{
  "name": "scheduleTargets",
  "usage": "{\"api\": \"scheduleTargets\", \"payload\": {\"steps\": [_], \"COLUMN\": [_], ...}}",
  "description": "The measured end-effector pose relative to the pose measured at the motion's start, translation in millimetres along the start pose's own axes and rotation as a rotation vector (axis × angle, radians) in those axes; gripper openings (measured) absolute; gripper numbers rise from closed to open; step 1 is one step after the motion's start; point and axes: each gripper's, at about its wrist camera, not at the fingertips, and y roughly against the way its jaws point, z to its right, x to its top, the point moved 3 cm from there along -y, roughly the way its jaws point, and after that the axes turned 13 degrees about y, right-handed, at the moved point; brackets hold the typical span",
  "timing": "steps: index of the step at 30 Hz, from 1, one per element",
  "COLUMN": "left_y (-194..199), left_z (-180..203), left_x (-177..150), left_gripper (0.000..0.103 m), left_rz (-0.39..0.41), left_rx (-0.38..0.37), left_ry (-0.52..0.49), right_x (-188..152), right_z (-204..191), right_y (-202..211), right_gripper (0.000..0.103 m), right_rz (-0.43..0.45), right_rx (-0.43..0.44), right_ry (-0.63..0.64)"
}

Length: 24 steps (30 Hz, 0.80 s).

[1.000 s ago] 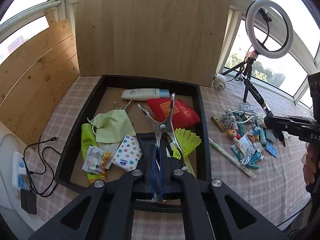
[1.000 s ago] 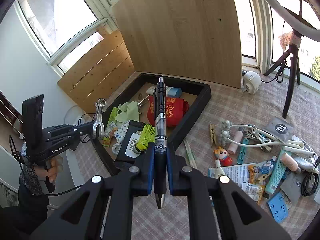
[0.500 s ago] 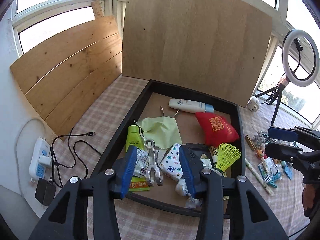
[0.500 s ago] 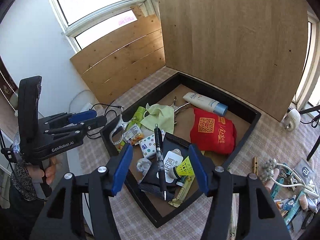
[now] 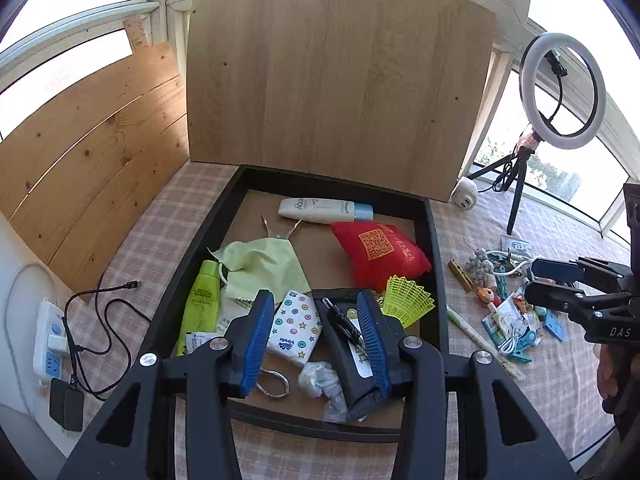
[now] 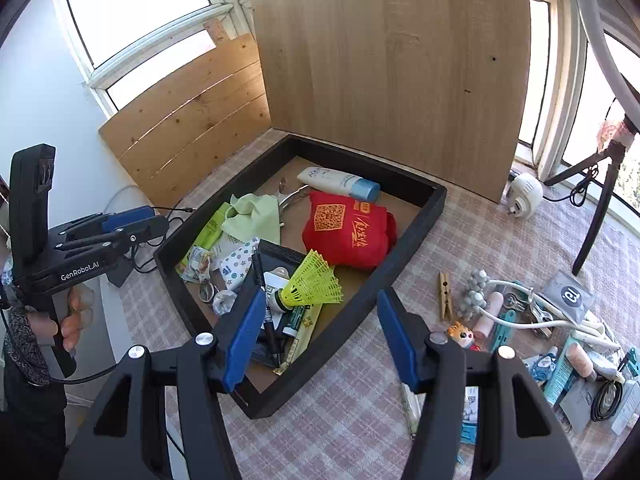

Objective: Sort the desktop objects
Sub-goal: 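Move both grippers back over the pile of items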

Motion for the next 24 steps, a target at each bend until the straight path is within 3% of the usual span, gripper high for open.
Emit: {"api": "scheduleTargets", "payload": {"steps": [6, 13, 20, 24], "left_y": [-14.3, -43.6, -76.7, -102.2], "left_z": [61.5, 158.2, 237.2, 266.2], "left_x": [-10.0, -29.7, -34.3, -30.6], "left_gripper": [0.041, 0.041, 0.041, 0.039], "left_rz": [-0.054, -0.133, -0.231, -0.281], "left_rx": [-0.089, -0.181, -0.296, -0.330], "left_ry": [-0.152, -0.371, -0.457, -0.420], "right_x": [-79.5, -183.8, -242.4, -252.1], "right_z": [98.7, 199.8, 243.6, 250.4], "right_y": [49.0, 125.3, 174.7, 179.6], "right_gripper": [0.057, 0.057, 0.057, 0.057], "right_rz": [-0.012, -0.025, 0.009, 0.030], "right_rx": [-0.137, -0.351, -0.431, -0.429], "right_ry": [-0.221, -0.483, -0.627, -0.655]}}
